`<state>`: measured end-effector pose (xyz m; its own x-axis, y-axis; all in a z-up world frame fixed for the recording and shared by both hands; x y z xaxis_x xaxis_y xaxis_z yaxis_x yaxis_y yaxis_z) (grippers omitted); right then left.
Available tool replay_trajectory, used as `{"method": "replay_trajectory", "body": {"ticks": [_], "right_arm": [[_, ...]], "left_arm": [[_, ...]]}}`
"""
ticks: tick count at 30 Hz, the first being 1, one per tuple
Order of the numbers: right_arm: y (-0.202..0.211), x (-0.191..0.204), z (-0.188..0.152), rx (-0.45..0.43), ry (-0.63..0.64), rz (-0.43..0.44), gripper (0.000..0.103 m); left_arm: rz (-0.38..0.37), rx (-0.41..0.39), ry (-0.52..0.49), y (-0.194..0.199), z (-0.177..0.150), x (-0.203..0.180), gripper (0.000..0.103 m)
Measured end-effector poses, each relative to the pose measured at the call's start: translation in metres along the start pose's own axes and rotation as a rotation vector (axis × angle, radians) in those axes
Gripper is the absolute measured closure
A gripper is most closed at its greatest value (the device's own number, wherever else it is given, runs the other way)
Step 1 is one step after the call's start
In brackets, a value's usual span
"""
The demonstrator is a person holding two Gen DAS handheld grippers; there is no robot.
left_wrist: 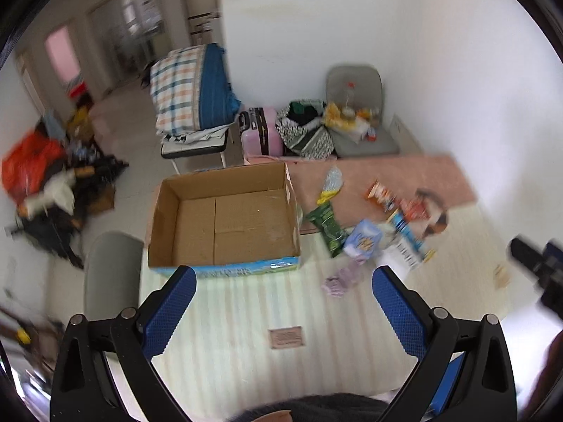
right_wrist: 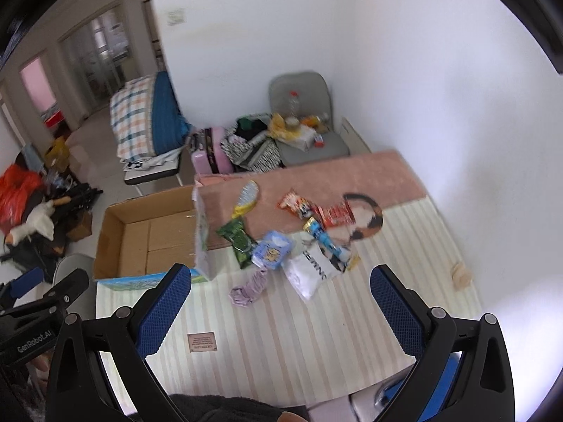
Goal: Organize soft objects
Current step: 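Grasp the white NMAX pouch with the right tool while the left tool grasps the blue tissue pack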
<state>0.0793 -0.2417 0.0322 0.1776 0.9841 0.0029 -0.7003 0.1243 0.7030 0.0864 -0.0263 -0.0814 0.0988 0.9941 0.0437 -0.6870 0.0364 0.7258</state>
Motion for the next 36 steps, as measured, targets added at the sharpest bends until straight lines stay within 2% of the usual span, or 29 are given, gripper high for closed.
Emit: {"method": "replay_trajectory", "body": {"ticks": [4, 7, 12, 17, 18, 19, 21, 23, 24, 26, 28, 30, 32, 36], "right_arm": [[-0.066, -0.045, -0.015, 0.108, -0.069, -0.077, 0.0], [-0.137, -0.074, -0.041, 0.244, -0.136, -0.096, 0.0], [-0.274, -0.112, -0.114, 0.506, -0.341, -0.069, 0.0], [-0.372, -0.128, -0.168, 0.641, -0.532, -0.104, 0.0], [-0.384, -0.126, -0.174, 0.654, -0.564, -0.102, 0.0], [-0.394, -0.125, -0.18, 0.669, -0.6, -0.102, 0.0], [-0.412, -0.12, -0.191, 0.698, -0.638, -0.102, 0.001], [-0.426, -0.114, -0.202, 0.75, -0.614, -0.121, 0.011], [-0.431, -0.112, -0.208, 0.768, -0.604, -0.128, 0.013], [-0.432, -0.113, -0.216, 0.771, -0.611, -0.1, 0.02], [-0.43, -0.118, -0.219, 0.777, -0.548, -0.059, 0.024], [-0.42, -0.129, -0.227, 0.798, -0.405, -0.061, 0.024], [-0.412, -0.142, -0.236, 0.808, -0.322, -0.073, 0.023], [-0.405, -0.165, -0.252, 0.796, -0.305, -0.096, 0.015]], "left_arm": [[-0.012, 0.063, -0.1, -0.063, -0.005, -0.029, 0.0], [-0.026, 0.146, -0.161, -0.118, -0.01, -0.049, 0.0], [-0.009, 0.254, -0.222, -0.205, -0.015, -0.078, 0.001], [-0.022, 0.349, -0.329, -0.272, -0.018, -0.113, 0.001], [-0.035, 0.374, -0.343, -0.287, -0.019, -0.121, 0.004], [-0.034, 0.388, -0.35, -0.296, -0.02, -0.125, 0.009], [-0.046, 0.416, -0.365, -0.315, -0.021, -0.136, 0.01], [-0.071, 0.452, -0.373, -0.332, -0.023, -0.149, 0.01], [-0.083, 0.469, -0.384, -0.341, -0.025, -0.158, 0.01], [-0.12, 0.502, -0.412, -0.352, -0.03, -0.171, 0.01], [-0.151, 0.54, -0.433, -0.361, -0.038, -0.184, 0.01], [-0.188, 0.572, -0.445, -0.371, -0.045, -0.198, 0.01], [-0.221, 0.628, -0.475, -0.383, -0.059, -0.213, 0.01], [-0.22, 0.705, -0.528, -0.404, -0.083, -0.232, 0.01]]}}
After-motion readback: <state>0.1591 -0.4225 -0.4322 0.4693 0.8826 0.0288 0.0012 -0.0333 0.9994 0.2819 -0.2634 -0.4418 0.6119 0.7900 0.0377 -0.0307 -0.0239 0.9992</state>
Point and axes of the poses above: each gripper's, at about its wrist camera, not at the fingertips, and y roughly against the way its jaws point, x to its left, z to its top, the point moved 5 cm from there along -y, roughly the way its jaws point, and after that the axes turned 13 degrees about -x, right-handed, at the moved point
